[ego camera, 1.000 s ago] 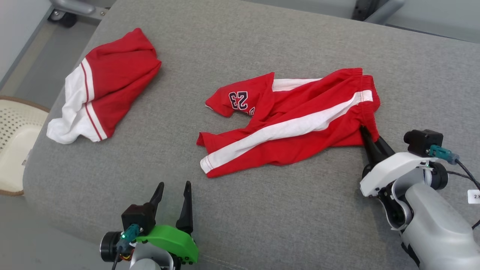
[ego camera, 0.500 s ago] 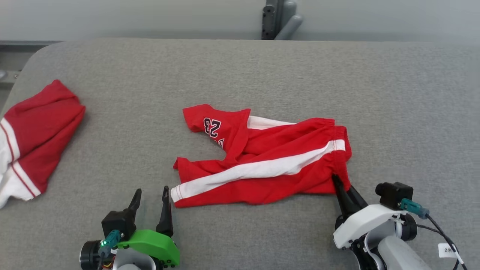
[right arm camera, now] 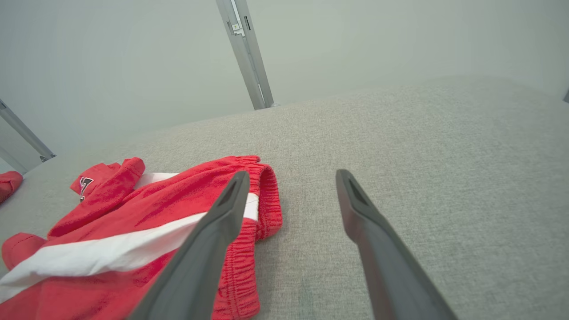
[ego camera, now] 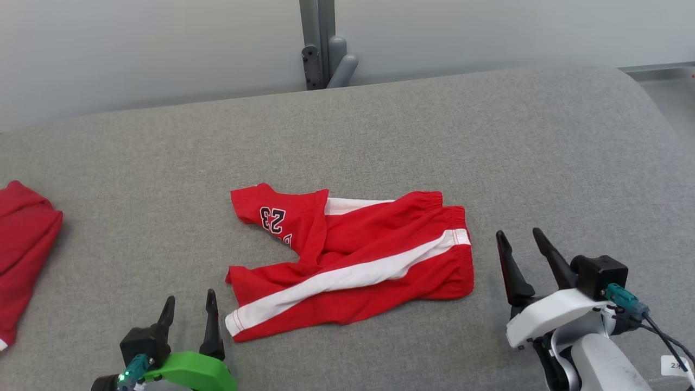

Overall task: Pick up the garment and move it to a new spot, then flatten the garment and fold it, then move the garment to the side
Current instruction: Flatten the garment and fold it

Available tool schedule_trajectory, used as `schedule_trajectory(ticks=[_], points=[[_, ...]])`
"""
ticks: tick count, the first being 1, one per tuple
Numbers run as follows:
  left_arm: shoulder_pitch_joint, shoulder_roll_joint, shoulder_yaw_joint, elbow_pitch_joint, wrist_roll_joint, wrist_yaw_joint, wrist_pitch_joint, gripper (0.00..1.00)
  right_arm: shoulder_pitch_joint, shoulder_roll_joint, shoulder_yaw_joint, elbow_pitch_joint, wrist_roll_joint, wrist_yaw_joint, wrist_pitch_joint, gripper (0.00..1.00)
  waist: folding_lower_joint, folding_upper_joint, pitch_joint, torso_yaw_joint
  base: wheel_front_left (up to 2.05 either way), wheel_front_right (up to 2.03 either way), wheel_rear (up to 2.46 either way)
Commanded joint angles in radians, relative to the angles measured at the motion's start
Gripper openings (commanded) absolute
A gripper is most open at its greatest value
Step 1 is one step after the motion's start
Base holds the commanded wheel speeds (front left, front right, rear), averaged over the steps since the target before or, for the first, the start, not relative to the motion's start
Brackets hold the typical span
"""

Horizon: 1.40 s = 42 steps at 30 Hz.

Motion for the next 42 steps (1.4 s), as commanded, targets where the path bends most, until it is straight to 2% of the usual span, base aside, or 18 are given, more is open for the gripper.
schedule_trajectory(ticks=[1, 7, 15, 36, 42], points=[[0.017, 0.005, 0.005, -0.004, 0.005, -0.002, 0.001, 1.00, 0.015, -0.001, -0.007, -0.012, -0.024, 0.000, -0.003, 1.00, 0.0000, 0.0000, -0.017, -0.005, 0.00, 0.00, 0.00], [0.057, 0.004, 0.054, -0.054, 0.017, 0.005, 0.001, 1.00, 0.039, 0.019, -0.067, -0.084, -0.128, 0.000, -0.003, 1.00, 0.0000, 0.0000, -0.039, 0.009, 0.00, 0.00, 0.00], [0.089, 0.005, 0.081, -0.109, 0.056, -0.012, 0.001, 1.00, 0.070, 0.033, -0.061, -0.087, -0.150, 0.000, -0.003, 1.00, 0.0000, 0.0000, -0.059, 0.036, 0.00, 0.00, 0.00], [0.132, 0.005, 0.012, -0.155, 0.070, -0.013, 0.001, 1.00, 0.113, 0.045, -0.082, -0.048, -0.180, 0.000, -0.003, 1.00, 0.0000, 0.0000, -0.082, 0.080, 0.00, 0.00, 0.00], [0.125, 0.005, -0.015, -0.141, 0.023, -0.047, 0.001, 1.00, 0.106, 0.043, -0.079, -0.041, -0.169, 0.000, -0.003, 1.00, 0.0000, 0.0000, -0.060, 0.075, 0.00, 0.00, 0.00]])
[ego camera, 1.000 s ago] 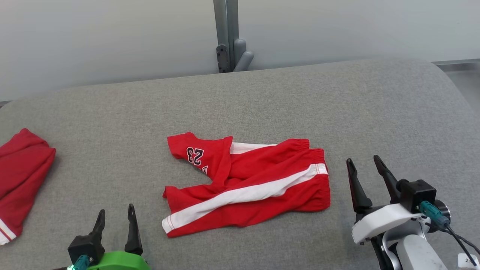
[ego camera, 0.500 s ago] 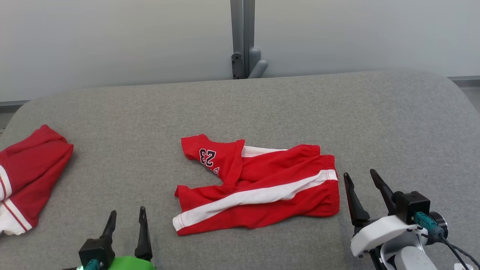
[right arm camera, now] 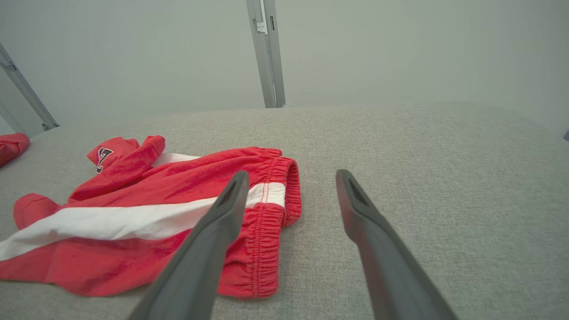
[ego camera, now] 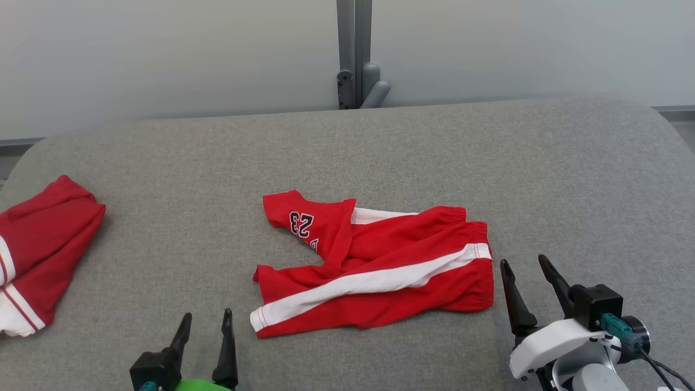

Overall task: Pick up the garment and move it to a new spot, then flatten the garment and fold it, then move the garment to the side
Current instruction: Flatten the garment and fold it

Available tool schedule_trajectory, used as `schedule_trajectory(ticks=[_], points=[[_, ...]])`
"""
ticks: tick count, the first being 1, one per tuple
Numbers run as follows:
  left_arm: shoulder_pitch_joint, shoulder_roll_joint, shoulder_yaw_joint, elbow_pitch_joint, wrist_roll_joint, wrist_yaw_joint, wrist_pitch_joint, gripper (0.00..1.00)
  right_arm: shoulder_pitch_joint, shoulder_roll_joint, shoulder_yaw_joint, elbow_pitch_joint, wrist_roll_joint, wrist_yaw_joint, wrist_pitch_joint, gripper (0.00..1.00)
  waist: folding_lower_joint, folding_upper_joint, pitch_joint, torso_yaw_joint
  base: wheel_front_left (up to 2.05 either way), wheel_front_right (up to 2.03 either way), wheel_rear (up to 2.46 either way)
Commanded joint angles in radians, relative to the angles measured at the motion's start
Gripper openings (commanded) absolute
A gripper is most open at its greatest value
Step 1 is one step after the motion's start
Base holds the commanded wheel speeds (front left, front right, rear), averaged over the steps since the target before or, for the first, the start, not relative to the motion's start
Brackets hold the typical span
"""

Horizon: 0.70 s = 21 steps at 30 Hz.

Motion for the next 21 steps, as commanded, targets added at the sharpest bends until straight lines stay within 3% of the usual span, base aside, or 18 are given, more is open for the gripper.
schedule_trajectory(ticks=[1, 10, 21], points=[[0.002, 0.004, -0.008, 0.017, -0.017, -0.011, 0.001, 1.00, 0.003, -0.004, 0.003, 0.002, 0.004, 0.000, -0.003, 1.00, 0.0000, -0.0001, 0.013, -0.002, 0.00, 0.00, 0.00], [-0.085, 0.004, -0.129, 0.090, -0.156, -0.062, 0.000, 1.00, -0.049, -0.028, 0.021, -0.008, 0.020, 0.000, -0.003, 1.00, 0.0000, -0.0001, 0.121, -0.001, 0.00, 0.00, 0.00], [-0.152, 0.004, -0.188, 0.168, -0.272, -0.075, 0.000, 1.00, -0.094, -0.034, 0.030, -0.019, 0.026, 0.000, -0.003, 1.00, 0.0000, -0.0001, 0.189, 0.008, 0.00, 0.00, 0.00]])
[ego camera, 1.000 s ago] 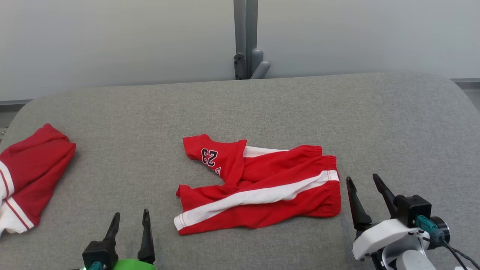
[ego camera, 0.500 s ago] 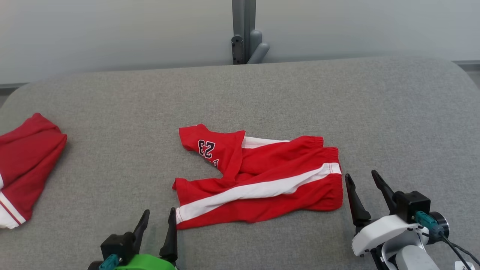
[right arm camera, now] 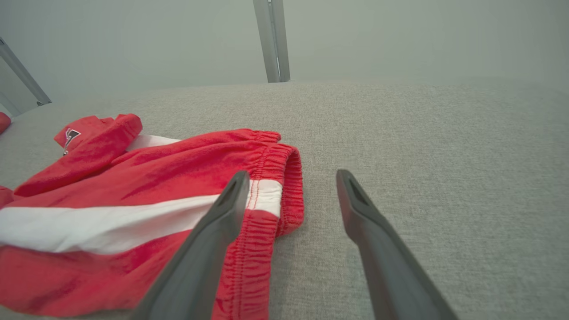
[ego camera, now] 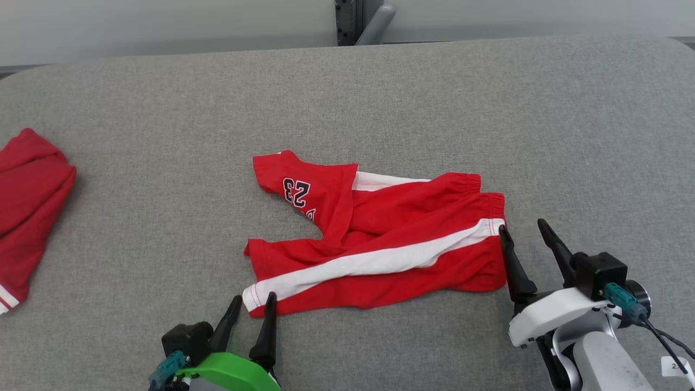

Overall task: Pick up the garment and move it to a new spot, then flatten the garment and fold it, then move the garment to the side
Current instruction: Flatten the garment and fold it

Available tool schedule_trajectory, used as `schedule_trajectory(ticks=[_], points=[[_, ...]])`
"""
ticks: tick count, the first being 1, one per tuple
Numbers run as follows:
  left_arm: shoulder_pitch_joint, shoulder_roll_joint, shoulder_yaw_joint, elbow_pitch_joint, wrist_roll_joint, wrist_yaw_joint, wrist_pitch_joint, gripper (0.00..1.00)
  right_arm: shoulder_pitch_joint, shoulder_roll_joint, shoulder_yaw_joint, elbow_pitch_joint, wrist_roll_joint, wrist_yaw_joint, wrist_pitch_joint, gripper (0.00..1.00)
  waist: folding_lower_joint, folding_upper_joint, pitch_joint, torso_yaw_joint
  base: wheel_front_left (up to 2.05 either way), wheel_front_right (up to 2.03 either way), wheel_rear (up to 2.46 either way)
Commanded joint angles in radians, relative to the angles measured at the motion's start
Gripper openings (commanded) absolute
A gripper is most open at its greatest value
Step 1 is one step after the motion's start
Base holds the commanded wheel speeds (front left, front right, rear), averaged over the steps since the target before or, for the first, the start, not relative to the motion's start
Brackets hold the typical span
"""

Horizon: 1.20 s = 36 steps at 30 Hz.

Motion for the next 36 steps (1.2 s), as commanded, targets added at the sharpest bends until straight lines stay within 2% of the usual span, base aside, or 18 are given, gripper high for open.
schedule_trajectory(ticks=[1, 7, 8, 9, 11, 12, 13, 14, 25, 26, 29, 32, 35, 36], points=[[-0.019, 0.004, 0.001, 0.005, -0.007, -0.001, 0.000, 1.00, -0.010, -0.002, -0.001, -0.005, 0.000, 0.000, -0.003, 1.00, 0.0000, 0.0000, 0.009, 0.005, 0.00, 0.00, 0.00], [-0.030, 0.005, -0.013, 0.022, -0.015, -0.003, 0.001, 1.00, -0.020, -0.005, 0.001, -0.004, 0.007, 0.000, -0.003, 1.00, 0.0000, 0.0000, 0.015, 0.012, 0.00, 0.00, 0.00], [-0.032, 0.004, -0.018, 0.022, -0.017, -0.005, 0.001, 0.71, -0.021, -0.006, 0.003, -0.004, 0.008, 0.000, -0.003, 1.00, 0.0000, 0.0000, 0.016, 0.013, 0.00, 0.00, 0.00], [-0.035, 0.004, -0.026, 0.022, -0.017, -0.008, 0.001, 0.53, -0.021, -0.006, 0.004, -0.003, 0.008, 0.000, -0.003, 1.00, 0.0000, 0.0000, 0.017, 0.013, 0.00, 0.00, 0.00], [-0.039, 0.004, -0.031, 0.012, -0.007, -0.009, 0.001, 0.43, -0.021, -0.006, 0.006, -0.003, 0.009, 0.000, -0.003, 1.00, 0.0000, 0.0000, 0.018, 0.013, 0.00, 0.00, 0.00], [-0.037, 0.004, -0.031, 0.007, -0.010, -0.010, 0.001, 0.32, -0.020, -0.006, 0.007, -0.003, 0.009, 0.000, -0.003, 1.00, 0.0000, 0.0000, 0.019, 0.013, 0.00, 0.00, 0.00], [-0.038, 0.005, -0.034, 0.006, -0.001, -0.011, 0.001, 0.11, -0.020, -0.005, 0.008, -0.005, 0.009, 0.000, -0.003, 1.00, 0.0000, 0.0000, 0.019, 0.013, 0.00, 0.00, 0.00], [-0.038, 0.005, -0.034, 0.005, 0.000, -0.012, 0.000, 0.00, -0.018, -0.003, 0.009, -0.006, 0.009, 0.000, -0.003, 1.00, 0.0000, 0.0000, 0.019, 0.013, 0.00, 0.00, 0.00], [-0.026, 0.004, 0.018, -0.049, 0.068, -0.004, 0.000, 0.00, -0.021, -0.012, 0.060, 0.006, 0.082, 0.000, -0.003, 1.00, 0.0000, 0.0000, 0.026, 0.017, 0.00, 0.00, 0.00], [-0.026, 0.004, 0.019, -0.051, 0.073, -0.003, 0.000, 0.00, -0.024, -0.016, 0.065, 0.007, 0.087, 0.000, -0.003, 0.95, 0.0000, 0.0000, 0.026, 0.017, 0.00, 0.00, 0.00], [-0.026, 0.004, 0.023, -0.051, 0.076, -0.001, 0.000, 0.00, -0.022, -0.022, 0.080, 0.022, 0.108, 0.000, -0.003, 0.89, 0.0000, 0.0000, 0.025, 0.018, 0.00, 0.00, 0.00], [-0.028, 0.004, 0.022, -0.049, 0.086, -0.001, 0.000, 0.00, -0.032, -0.032, 0.099, 0.045, 0.146, 0.000, -0.003, 0.78, 0.0000, 0.0000, 0.026, 0.018, 0.00, 0.00, 0.00], [-0.034, 0.005, 0.021, -0.048, 0.090, 0.000, 0.000, 0.00, -0.047, -0.029, 0.105, 0.062, 0.163, 0.000, -0.003, 0.73, 0.0000, 0.0000, 0.029, 0.020, 0.00, 0.00, 0.00], [-0.036, 0.005, 0.021, -0.047, 0.090, -0.001, 0.000, 0.00, -0.053, -0.031, 0.108, 0.068, 0.164, 0.000, -0.003, 0.68, 0.0000, 0.0000, 0.031, 0.021, 0.00, 0.00, 0.00]])
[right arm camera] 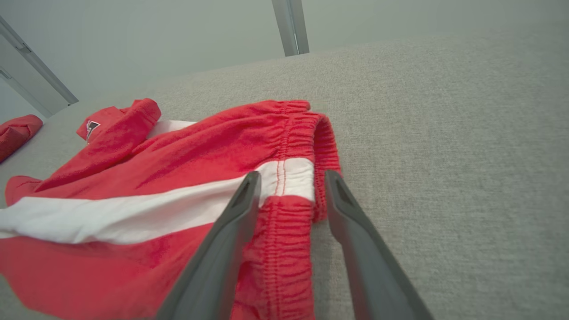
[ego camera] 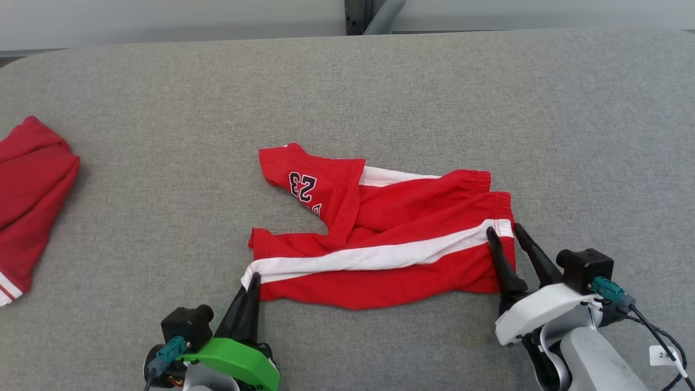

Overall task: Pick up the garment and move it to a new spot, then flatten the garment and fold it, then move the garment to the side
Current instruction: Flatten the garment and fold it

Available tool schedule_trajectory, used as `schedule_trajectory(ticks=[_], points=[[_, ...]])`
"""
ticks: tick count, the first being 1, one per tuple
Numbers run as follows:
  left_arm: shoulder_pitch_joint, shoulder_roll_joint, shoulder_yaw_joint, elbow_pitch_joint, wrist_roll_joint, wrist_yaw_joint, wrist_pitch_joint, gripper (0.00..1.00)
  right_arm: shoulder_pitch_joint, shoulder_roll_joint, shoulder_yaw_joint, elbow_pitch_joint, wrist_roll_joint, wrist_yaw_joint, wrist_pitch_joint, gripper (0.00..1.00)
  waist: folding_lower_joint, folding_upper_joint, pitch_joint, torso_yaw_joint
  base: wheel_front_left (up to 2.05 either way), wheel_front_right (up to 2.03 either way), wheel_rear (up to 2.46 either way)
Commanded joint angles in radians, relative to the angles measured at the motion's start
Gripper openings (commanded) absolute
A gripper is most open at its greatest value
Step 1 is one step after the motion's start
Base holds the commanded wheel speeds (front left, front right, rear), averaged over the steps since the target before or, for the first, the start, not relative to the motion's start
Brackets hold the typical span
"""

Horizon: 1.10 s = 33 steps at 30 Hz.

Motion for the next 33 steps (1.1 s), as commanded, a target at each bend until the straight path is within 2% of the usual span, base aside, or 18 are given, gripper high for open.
schedule_trajectory(ticks=[1, 2, 4, 5, 6, 7, 14, 19, 23, 25, 26, 27, 28, 33], points=[[-0.011, 0.004, 0.002, 0.003, 0.010, 0.004, 0.001, 0.00, -0.022, -0.006, 0.008, 0.008, 0.007, 0.000, -0.003, 0.62, 0.0000, 0.0000, 0.004, 0.003, 0.00, 0.00, 0.00], [-0.013, 0.005, 0.002, 0.003, 0.012, 0.004, 0.001, 0.00, -0.024, -0.005, 0.013, 0.018, 0.012, 0.000, -0.003, 0.50, 0.0000, 0.0000, 0.004, 0.004, 0.00, 0.00, 0.00], [-0.015, 0.004, 0.002, 0.003, 0.012, 0.003, 0.001, 0.00, -0.034, -0.006, 0.016, 0.032, 0.019, 0.000, -0.003, 0.43, 0.0000, 0.0000, 0.006, 0.006, 0.00, 0.00, 0.00], [-0.015, 0.004, 0.002, 0.004, 0.013, 0.003, 0.001, 0.00, -0.041, -0.006, 0.017, 0.034, 0.023, 0.000, -0.003, 0.35, 0.0000, 0.0000, 0.007, 0.008, 0.00, 0.00, 0.00], [-0.016, 0.004, 0.003, 0.004, 0.013, 0.003, 0.001, 0.00, -0.045, -0.006, 0.018, 0.038, 0.026, 0.000, -0.003, 0.20, 0.0000, 0.0000, 0.007, 0.009, 0.00, 0.00, 0.00], [-0.016, 0.004, 0.003, 0.005, 0.015, 0.002, 0.001, 0.00, -0.046, -0.007, 0.020, 0.043, 0.027, 0.000, -0.003, 0.00, 0.0000, 0.0000, 0.007, 0.010, 0.00, 0.00, 0.00], [-0.033, 0.005, 0.044, -0.052, 0.035, -0.001, 0.001, 0.00, -0.051, -0.003, -0.009, -0.005, 0.052, 0.000, -0.003, 0.00, 0.0000, 0.0000, -0.019, 0.008, 0.00, 0.00, 0.00], [-0.088, 0.005, 0.093, -0.135, 0.102, -0.009, 0.000, 0.00, -0.085, -0.008, -0.022, -0.095, 0.087, 0.000, -0.003, 0.00, 0.0000, 0.0000, -0.077, 0.000, 0.00, 0.00, 0.00], [-0.157, 0.036, 0.100, -0.179, 0.142, -0.012, 0.000, 0.00, -0.131, -0.015, -0.025, -0.145, 0.124, 0.000, -0.003, 0.00, 0.0000, 0.0000, -0.120, -0.006, 0.00, 0.00, 0.00], [-0.217, 0.076, 0.068, -0.203, 0.142, -0.013, 0.000, 0.00, -0.173, -0.025, -0.025, -0.179, 0.142, 0.000, -0.003, 0.00, 0.0000, 0.0000, -0.148, -0.011, 0.00, 0.00, 0.00], [-0.286, 0.131, 0.034, -0.226, 0.133, -0.012, 0.000, 0.00, -0.213, -0.034, -0.023, -0.206, 0.169, 0.000, -0.003, 0.00, 0.0000, 0.0000, -0.172, -0.015, 0.00, 0.00, 0.00], [-0.321, 0.159, 0.011, -0.238, 0.130, -0.013, 0.000, 0.00, -0.234, -0.041, -0.020, -0.220, 0.180, 0.000, -0.003, 0.00, 0.0000, 0.0000, -0.183, -0.017, 0.00, 0.00, 0.00], [-0.321, 0.159, 0.011, -0.238, 0.130, -0.013, 0.000, 0.00, -0.234, -0.041, -0.020, -0.220, 0.180, 0.000, -0.003, 0.00, 0.0000, 0.0000, -0.183, -0.017, 0.00, 0.00, 0.00], [-0.493, 0.264, -0.043, -0.280, 0.061, -0.013, 0.036, 0.00, -0.339, -0.084, 0.010, -0.256, 0.246, 0.000, -0.003, 0.00, 0.0000, 0.0000, -0.193, -0.020, 0.00, 0.00, 0.00]])
